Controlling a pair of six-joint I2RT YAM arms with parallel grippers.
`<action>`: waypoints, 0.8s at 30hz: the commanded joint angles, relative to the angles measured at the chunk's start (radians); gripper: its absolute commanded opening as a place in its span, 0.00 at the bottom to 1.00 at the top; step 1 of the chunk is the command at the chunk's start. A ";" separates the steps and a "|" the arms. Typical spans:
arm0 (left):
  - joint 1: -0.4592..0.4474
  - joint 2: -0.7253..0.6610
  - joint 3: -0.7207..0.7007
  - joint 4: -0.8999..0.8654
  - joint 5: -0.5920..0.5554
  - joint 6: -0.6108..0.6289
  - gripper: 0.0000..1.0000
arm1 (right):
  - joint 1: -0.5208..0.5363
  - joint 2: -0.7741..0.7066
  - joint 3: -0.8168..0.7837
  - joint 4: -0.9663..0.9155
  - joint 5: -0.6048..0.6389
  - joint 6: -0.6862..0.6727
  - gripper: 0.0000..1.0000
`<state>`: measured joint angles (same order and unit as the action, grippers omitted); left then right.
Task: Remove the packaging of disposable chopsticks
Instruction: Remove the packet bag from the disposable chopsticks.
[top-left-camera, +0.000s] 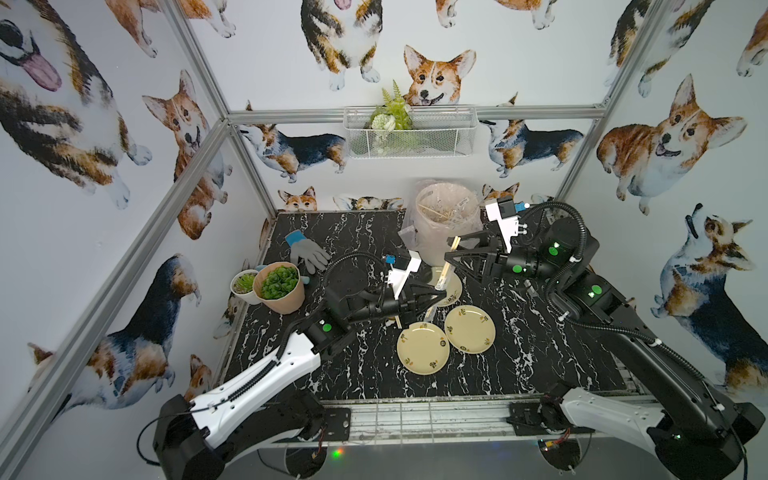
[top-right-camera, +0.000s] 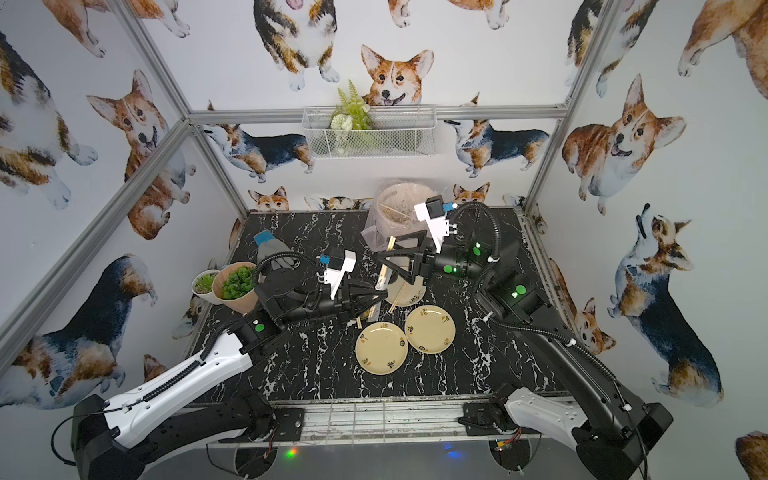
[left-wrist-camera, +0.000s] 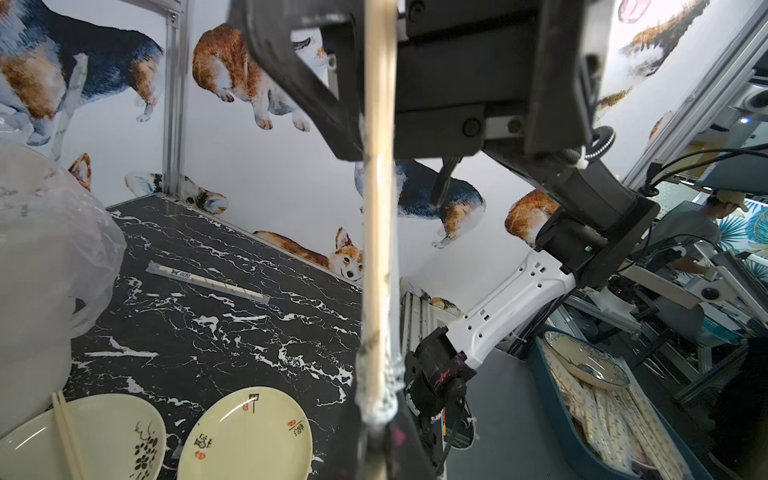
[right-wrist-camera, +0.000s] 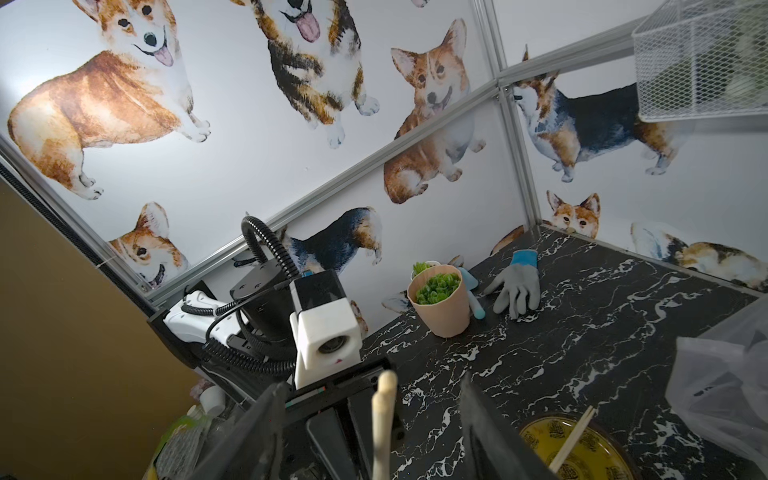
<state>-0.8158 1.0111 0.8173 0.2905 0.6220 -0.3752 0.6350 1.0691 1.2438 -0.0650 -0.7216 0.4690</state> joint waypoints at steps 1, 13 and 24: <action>0.001 -0.012 -0.001 -0.013 0.016 0.025 0.00 | -0.004 0.034 0.053 -0.045 -0.053 -0.038 0.49; 0.001 -0.020 -0.001 -0.040 0.008 0.046 0.00 | -0.009 0.042 0.087 -0.062 0.007 -0.023 0.00; 0.001 0.009 -0.055 -0.086 0.060 0.060 0.00 | -0.127 0.045 0.113 0.054 0.067 0.116 0.00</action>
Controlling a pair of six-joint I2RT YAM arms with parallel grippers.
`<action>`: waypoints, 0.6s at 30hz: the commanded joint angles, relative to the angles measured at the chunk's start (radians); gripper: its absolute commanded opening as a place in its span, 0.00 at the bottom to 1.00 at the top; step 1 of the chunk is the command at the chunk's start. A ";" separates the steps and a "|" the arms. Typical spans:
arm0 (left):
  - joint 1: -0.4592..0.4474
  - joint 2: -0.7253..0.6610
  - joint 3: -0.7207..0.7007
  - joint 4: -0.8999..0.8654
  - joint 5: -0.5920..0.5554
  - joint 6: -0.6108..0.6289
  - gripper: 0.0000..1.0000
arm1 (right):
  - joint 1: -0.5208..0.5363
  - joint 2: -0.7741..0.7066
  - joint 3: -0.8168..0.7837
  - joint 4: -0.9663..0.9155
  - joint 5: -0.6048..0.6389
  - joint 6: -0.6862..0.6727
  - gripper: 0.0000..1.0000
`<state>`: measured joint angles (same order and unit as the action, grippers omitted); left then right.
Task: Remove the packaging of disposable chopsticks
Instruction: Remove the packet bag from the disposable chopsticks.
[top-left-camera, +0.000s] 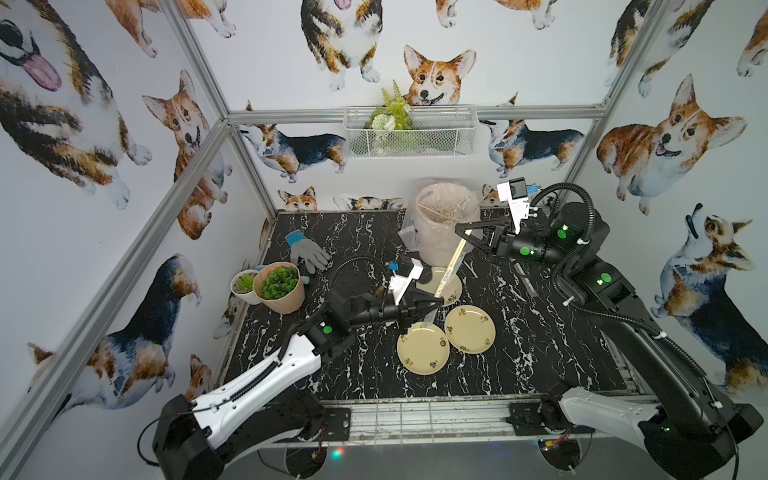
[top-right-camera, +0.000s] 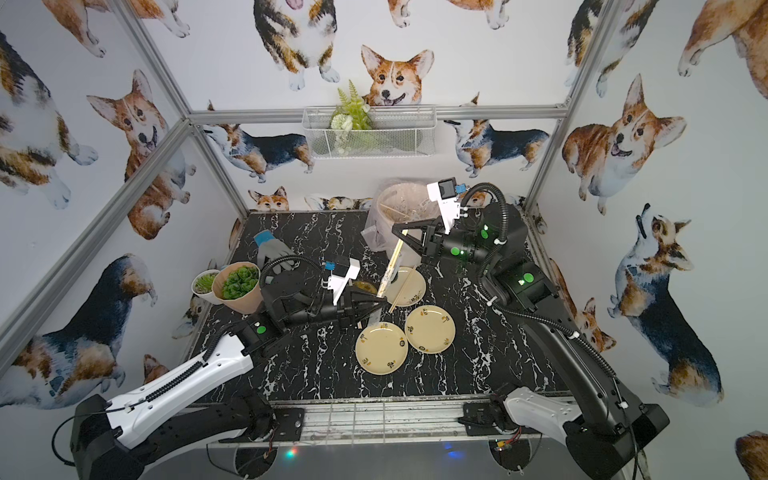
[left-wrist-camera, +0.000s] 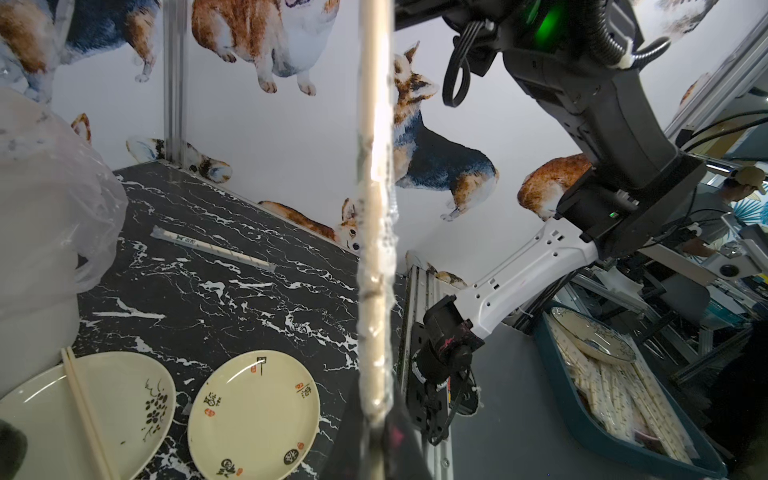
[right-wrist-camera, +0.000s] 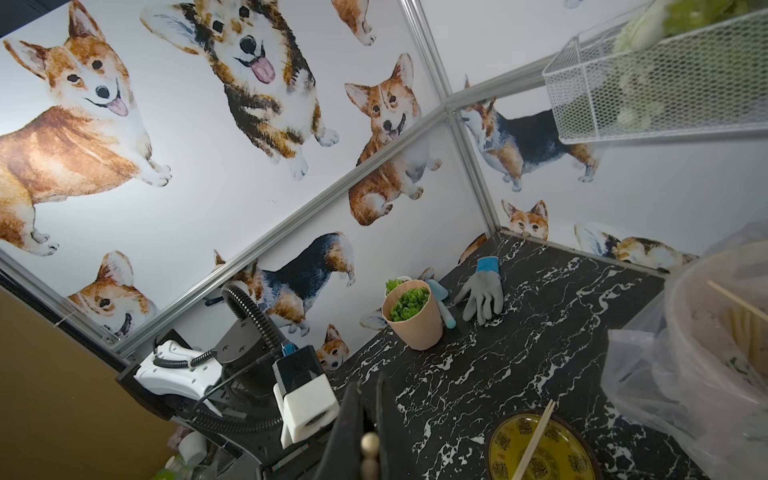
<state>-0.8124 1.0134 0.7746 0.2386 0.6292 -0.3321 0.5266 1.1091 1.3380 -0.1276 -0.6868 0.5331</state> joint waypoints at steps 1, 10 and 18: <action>-0.003 0.006 -0.018 -0.037 0.049 0.016 0.00 | -0.023 0.005 0.028 0.108 0.033 0.044 0.00; -0.002 -0.027 -0.090 -0.063 0.011 0.022 0.08 | -0.153 0.001 0.087 0.103 0.032 0.064 0.00; -0.002 -0.015 -0.063 -0.066 0.014 0.030 0.00 | -0.158 0.005 0.069 0.163 -0.002 0.117 0.00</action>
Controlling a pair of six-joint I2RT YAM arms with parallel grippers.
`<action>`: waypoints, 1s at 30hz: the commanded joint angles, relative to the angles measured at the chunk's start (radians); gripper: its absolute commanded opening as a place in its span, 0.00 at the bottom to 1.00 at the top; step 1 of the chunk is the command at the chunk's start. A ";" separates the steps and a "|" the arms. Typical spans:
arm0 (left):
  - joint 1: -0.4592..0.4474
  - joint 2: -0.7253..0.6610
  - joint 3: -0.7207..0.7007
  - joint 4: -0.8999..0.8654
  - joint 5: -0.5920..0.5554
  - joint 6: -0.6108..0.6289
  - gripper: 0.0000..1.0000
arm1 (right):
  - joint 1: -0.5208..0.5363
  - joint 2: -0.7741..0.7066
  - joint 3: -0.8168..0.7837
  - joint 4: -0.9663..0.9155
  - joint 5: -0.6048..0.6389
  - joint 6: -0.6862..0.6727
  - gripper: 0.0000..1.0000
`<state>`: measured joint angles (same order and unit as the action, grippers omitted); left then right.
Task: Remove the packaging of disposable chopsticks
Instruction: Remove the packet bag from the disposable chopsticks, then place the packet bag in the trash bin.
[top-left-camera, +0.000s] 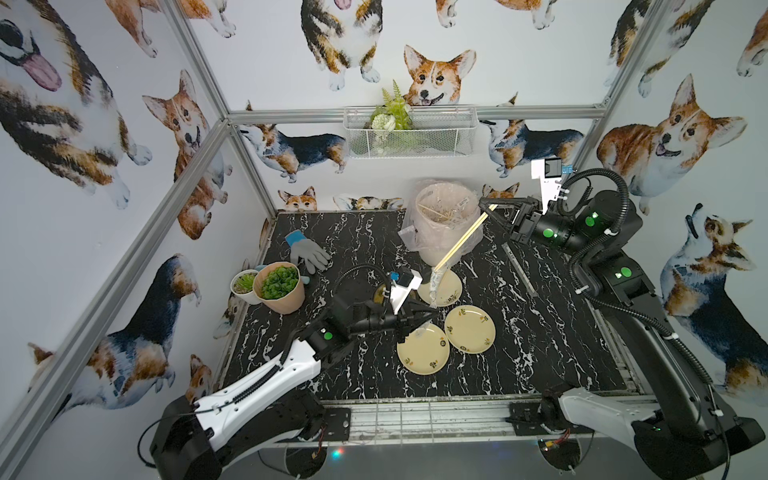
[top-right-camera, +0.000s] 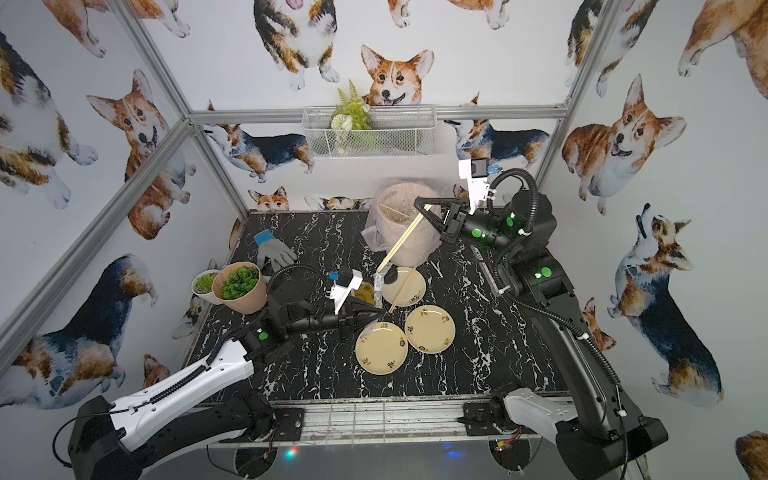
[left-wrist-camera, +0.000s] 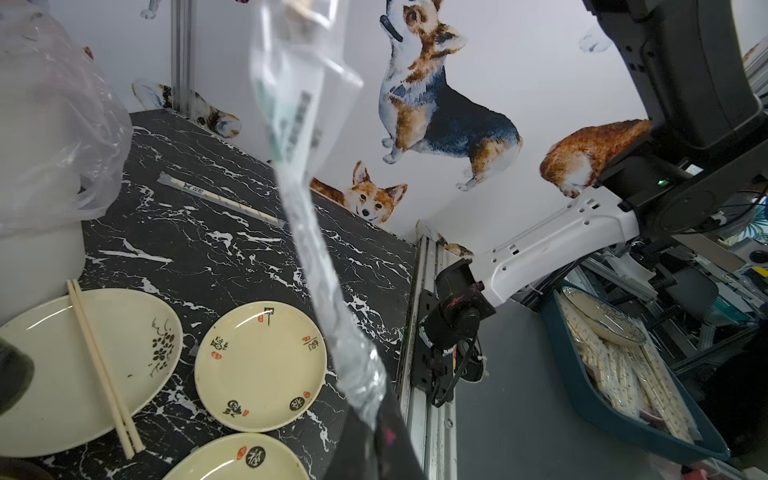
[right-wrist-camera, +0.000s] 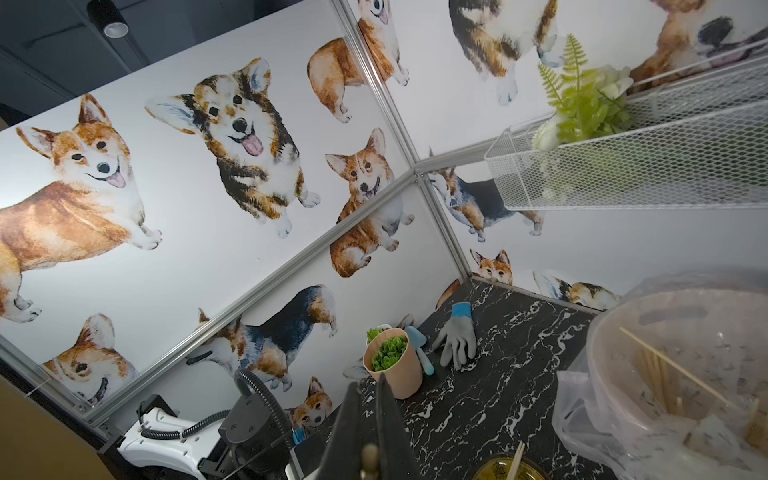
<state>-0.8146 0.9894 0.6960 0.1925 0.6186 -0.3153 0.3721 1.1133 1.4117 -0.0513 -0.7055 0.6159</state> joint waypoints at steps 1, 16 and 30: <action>0.000 0.015 0.018 -0.020 0.025 0.013 0.00 | -0.003 0.000 -0.005 0.083 0.018 0.030 0.00; 0.039 0.022 0.253 -0.415 -0.354 0.076 0.00 | -0.155 -0.115 0.048 -0.160 0.288 -0.137 0.00; 0.271 1.036 1.554 -0.835 -0.186 0.108 0.00 | -0.157 -0.256 -0.203 -0.211 0.226 -0.089 0.00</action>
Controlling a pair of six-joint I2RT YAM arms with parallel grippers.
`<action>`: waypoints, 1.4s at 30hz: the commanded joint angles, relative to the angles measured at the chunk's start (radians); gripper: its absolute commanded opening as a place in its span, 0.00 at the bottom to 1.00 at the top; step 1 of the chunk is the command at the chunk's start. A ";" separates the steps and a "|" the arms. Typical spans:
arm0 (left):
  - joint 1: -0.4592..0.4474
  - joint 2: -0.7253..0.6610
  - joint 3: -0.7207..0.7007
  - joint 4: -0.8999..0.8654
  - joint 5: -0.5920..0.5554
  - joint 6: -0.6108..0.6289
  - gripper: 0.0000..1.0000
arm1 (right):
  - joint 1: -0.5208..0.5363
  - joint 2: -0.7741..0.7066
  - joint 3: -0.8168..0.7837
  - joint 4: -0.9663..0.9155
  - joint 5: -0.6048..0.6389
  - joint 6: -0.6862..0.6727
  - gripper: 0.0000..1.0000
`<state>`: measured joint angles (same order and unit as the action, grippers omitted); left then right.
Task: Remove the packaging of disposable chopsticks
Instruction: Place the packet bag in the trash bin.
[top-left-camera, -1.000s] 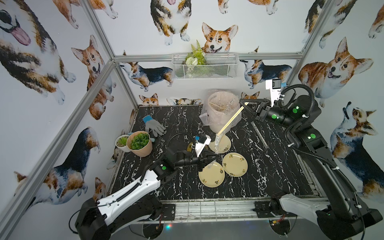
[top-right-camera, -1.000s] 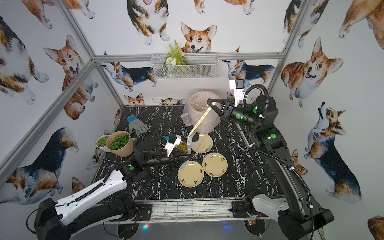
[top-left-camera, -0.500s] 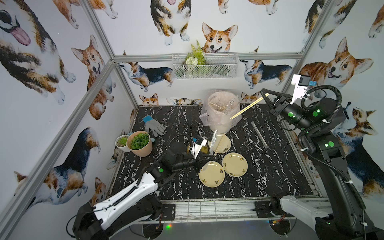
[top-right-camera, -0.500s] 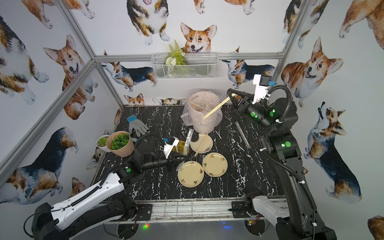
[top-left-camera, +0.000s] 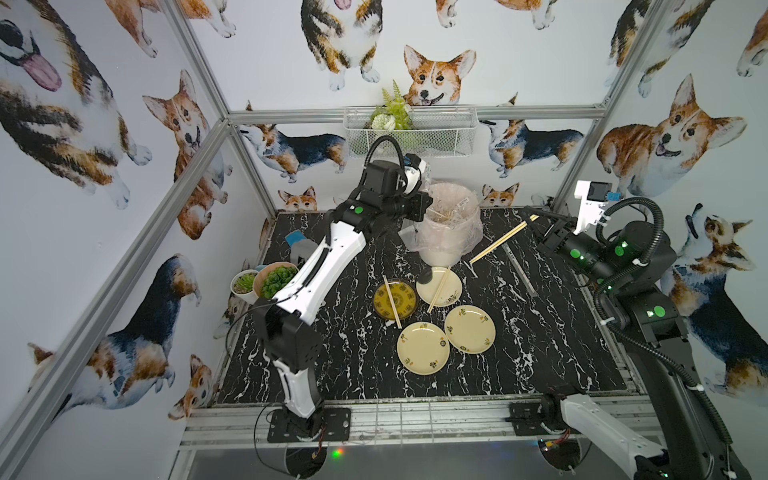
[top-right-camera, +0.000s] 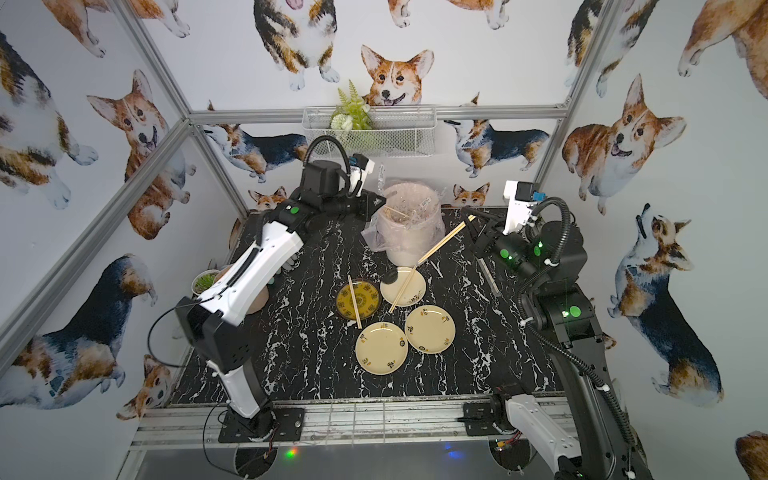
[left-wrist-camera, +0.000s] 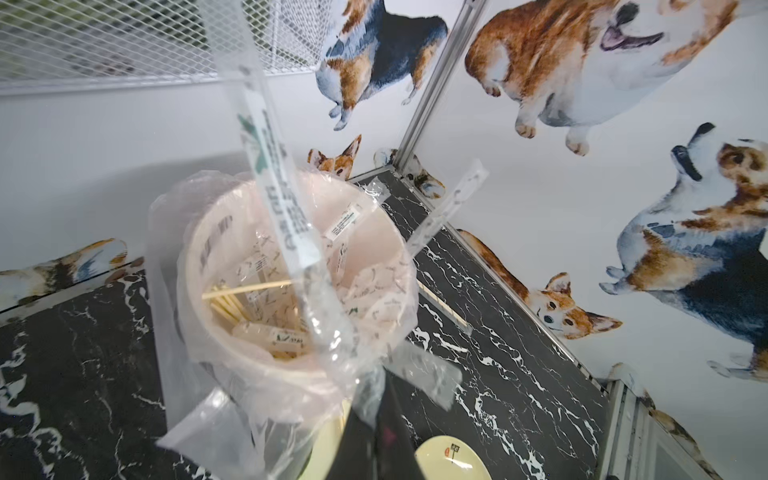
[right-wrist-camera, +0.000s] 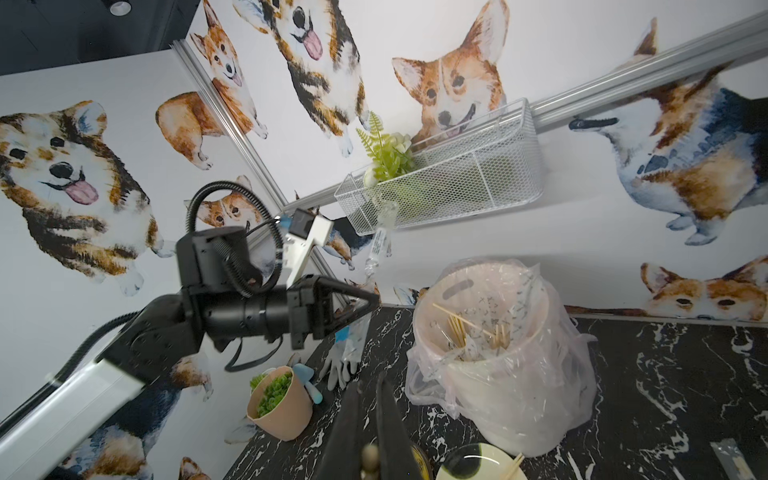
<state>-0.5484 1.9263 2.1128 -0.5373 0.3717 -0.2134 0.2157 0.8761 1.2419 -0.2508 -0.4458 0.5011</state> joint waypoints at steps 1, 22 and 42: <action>0.004 0.139 0.182 -0.084 0.065 -0.006 0.00 | -0.001 -0.028 -0.049 -0.008 -0.045 0.033 0.00; -0.016 0.301 0.262 -0.040 -0.036 0.024 0.75 | -0.001 -0.108 -0.148 -0.035 -0.080 0.048 0.00; -0.050 0.320 0.330 -0.193 -0.012 0.065 1.00 | -0.002 0.037 -0.315 -0.156 -0.323 0.078 0.00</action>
<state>-0.5819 2.2398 2.4165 -0.7315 0.3653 -0.1837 0.2142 0.8974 0.9714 -0.4046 -0.6582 0.5728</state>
